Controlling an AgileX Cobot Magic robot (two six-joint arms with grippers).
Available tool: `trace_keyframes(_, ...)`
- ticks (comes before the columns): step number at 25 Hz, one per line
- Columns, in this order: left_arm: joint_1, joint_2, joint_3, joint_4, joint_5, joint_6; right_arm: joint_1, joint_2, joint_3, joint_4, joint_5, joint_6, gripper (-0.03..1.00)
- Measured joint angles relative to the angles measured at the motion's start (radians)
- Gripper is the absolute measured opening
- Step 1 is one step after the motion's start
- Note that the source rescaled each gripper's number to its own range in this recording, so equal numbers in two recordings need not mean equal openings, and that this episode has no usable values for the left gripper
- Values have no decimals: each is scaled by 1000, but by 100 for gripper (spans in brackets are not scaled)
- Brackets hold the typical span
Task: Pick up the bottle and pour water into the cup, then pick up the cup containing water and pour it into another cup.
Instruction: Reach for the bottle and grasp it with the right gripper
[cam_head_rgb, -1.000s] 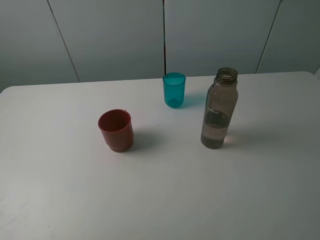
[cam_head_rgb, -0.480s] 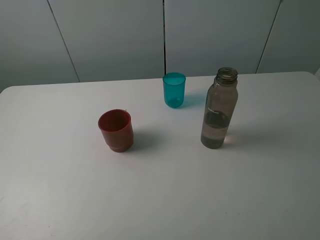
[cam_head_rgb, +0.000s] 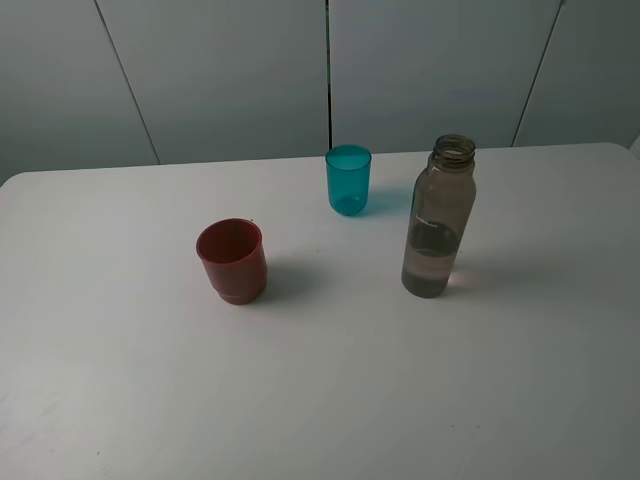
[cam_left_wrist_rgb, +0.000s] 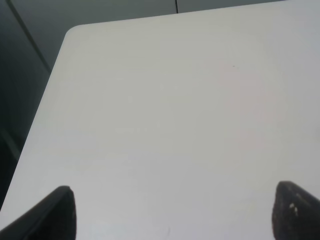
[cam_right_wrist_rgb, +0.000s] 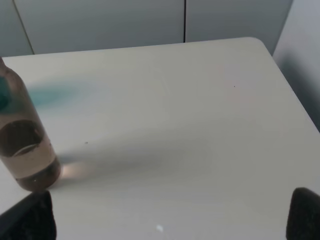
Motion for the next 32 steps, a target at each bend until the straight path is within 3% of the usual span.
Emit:
trace_keyframes(6,0,0,0,0,0,0,3,182,-4,184,-346,-174,100)
trace_keyframes(11,0,0,0,0,0,0,43,297,-8,218,-621,-231,100)
trace_keyframes(26,0,0,0,0,0,-7,219,514,-8,226,-665,-217,100)
trace_keyframes(29,0,0,0,0,0,-7,295,579,36,168,-797,-125,100)
trace_keyframes(32,0,0,0,0,0,-7,416,621,152,66,-1041,13,100)
